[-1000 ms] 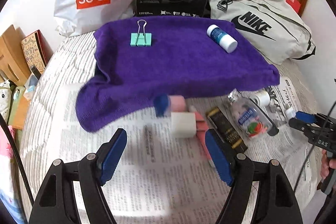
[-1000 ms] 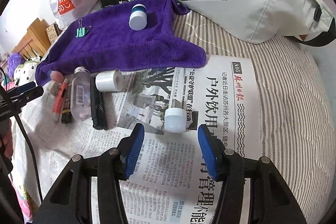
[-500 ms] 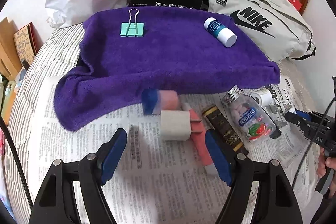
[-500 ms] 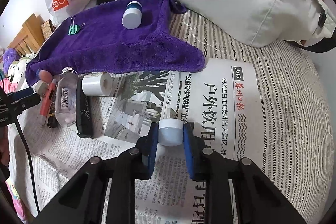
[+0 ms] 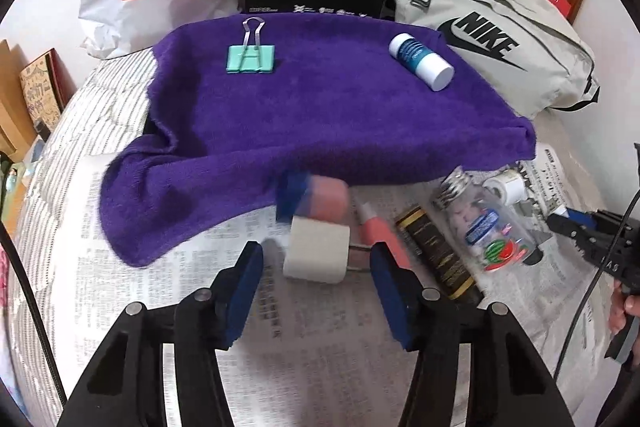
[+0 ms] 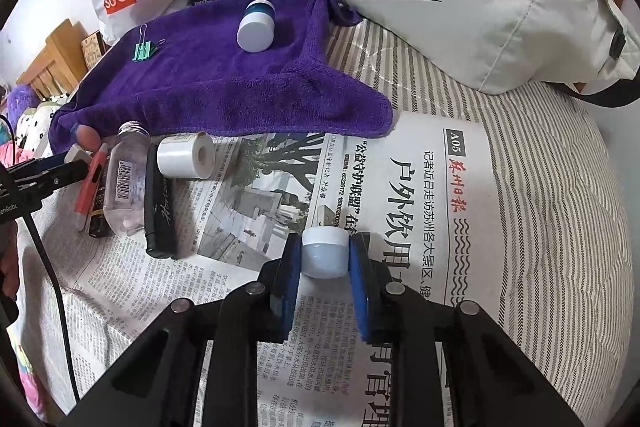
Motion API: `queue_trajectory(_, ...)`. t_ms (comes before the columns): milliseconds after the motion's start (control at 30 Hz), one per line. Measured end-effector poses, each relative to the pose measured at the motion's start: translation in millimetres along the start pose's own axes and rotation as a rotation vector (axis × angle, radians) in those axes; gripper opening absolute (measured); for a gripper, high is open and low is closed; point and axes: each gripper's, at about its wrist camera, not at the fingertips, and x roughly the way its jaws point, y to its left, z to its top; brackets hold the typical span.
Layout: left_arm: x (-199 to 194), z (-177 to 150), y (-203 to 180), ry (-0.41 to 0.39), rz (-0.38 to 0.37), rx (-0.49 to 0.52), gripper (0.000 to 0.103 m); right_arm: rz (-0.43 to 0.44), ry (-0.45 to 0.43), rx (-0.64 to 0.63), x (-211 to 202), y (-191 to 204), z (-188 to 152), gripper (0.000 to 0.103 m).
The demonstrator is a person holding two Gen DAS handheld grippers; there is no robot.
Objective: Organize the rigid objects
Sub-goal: 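Grasp the white plug adapter with the left gripper while the right grasps the small white cap, then carry the plug adapter and white cap onto the towel with both grippers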
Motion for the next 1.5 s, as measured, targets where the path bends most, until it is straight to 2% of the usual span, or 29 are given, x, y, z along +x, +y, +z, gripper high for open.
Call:
queue_trajectory(133, 1.3, 0.2, 1.2, 0.000, 0.001, 0.019, 0.053, -0.005, -0.003, -0.008, 0.2, 1.0, -0.3, 0.024)
queue_trajectory(367, 7.2, 1.5, -14.1, 0.001, 0.082, 0.117, 0.054, -0.003, -0.002, -0.010, 0.0, 1.4, -0.3, 0.024)
queue_trajectory(500, 7.8, 2.3, -12.8, -0.007, 0.076, 0.104, 0.053, -0.010, -0.002, -0.011, 0.0, 2.6, -0.7, 0.024)
queue_trajectory(600, 6.1, 0.9, -12.8, -0.012, 0.067, 0.109, 0.042, -0.008, 0.000, -0.012, 0.1, 2.4, -0.2, 0.024)
queue_trajectory(1100, -6.6, -6.2, 9.0, 0.000, 0.026, 0.037, 0.042, 0.044, -0.012, 0.003, -10.6, 2.8, -0.1, 0.023)
queue_trajectory(1500, -26.6, 2.9, 13.9, -0.037, 0.015, 0.030, 0.042, 0.070, -0.028, -0.010, -25.3, 8.2, 7.7, 0.023)
